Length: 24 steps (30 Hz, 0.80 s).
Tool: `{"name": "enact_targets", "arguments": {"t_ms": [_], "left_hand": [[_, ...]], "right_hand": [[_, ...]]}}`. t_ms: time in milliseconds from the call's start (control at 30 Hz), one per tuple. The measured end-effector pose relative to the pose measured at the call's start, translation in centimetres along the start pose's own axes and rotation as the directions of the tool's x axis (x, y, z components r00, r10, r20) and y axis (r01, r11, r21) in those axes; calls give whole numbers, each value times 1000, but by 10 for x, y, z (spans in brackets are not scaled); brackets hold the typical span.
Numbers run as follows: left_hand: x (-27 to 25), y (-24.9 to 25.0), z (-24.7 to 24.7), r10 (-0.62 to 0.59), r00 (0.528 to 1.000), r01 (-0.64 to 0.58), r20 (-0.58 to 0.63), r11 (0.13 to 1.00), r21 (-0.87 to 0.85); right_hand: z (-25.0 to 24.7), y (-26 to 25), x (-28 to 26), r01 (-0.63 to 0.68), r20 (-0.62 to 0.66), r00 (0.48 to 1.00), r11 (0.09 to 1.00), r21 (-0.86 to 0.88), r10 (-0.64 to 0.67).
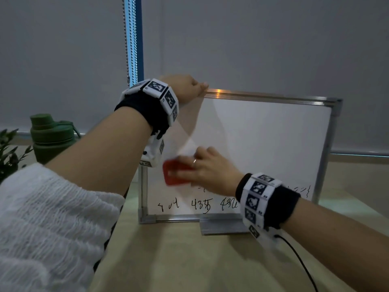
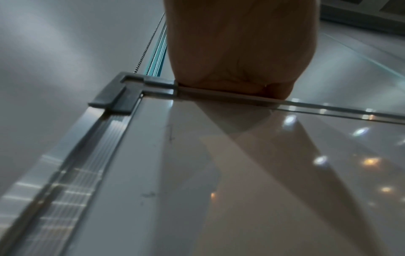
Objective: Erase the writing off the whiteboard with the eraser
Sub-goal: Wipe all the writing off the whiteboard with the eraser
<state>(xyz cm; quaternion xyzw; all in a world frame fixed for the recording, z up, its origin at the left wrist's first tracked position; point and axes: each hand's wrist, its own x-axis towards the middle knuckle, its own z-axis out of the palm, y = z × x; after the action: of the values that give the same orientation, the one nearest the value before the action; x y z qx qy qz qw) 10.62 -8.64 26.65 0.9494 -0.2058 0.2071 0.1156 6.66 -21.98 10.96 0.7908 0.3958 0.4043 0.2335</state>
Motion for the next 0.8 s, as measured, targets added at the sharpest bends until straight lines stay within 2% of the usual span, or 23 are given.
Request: {"name": "enact_targets", "arguments": {"t_ms": [33,67,133,167,200,233,300,333,400,467,533,567,600,633,667,700,733,800], "left_hand": [[0,0,-1,-2,1000,2,1,1000,-3],[1,0,-1,-5,1000,5,5,1000,-7],[1,0,-1,-9,1000,9,17,1000,-14],[2,1,-1,-10,1000,11,18,1000,-15],[2,1,0,-11,1000,11,15,1000,-13],[3,1,1,-10,1000,10,13,1000,-11],[5,0,3,-9,1000,9,4,1000,-10],[5,-1,4,-11,1000,11,-4,1000,-9],[5,-2,3,-13,1000,13,-21,1000,-7],[3,-1,2,-9,1000,9,-30,1000,-1],[2,1,2,-2,1000,2,-29,1000,-3],[2,1,2,-4,1000,3,-26,1000,-8],[3,1,2,-5,1000,5,-26,1000,-13],[3,0,2,-8,1000,7,-28,1000,-16],[3,-1,3,-10,999,10,-32,1000,-19],[4,-2,4,-12,999,11,-34,1000,-23],[5,-2,5,-10,999,9,-35,1000,-27],[5,-3,4,-2,999,2,-36,1000,-23]], "right_hand": [[-5,14,1,-132,-88,987,990,44,135],[-10,26,0,-292,-156,939,950,112,307],[-15,33,-3,-543,-211,787,813,208,580],[-12,27,-2,-593,-213,745,774,222,632],[-8,17,0,-590,-207,748,775,225,630],[-1,2,2,-532,-194,797,817,223,572],[19,-32,2,-279,-143,942,945,170,303],[28,-48,0,-128,-101,985,983,132,142],[37,-65,-5,85,-12,996,990,110,-85],[32,-62,-1,214,8,976,969,120,-217],[20,-46,13,241,5,970,965,104,-243],[14,-36,20,168,-12,986,980,103,-168],[8,-27,27,29,-36,999,993,117,-25],[5,-25,30,-118,-53,991,982,151,127],[4,-28,30,-211,-65,972,961,176,226],[7,-35,25,-228,-68,967,956,188,244],[13,-44,17,-172,-51,982,967,190,185],[27,-58,-4,47,-6,999,987,153,-47]]}}
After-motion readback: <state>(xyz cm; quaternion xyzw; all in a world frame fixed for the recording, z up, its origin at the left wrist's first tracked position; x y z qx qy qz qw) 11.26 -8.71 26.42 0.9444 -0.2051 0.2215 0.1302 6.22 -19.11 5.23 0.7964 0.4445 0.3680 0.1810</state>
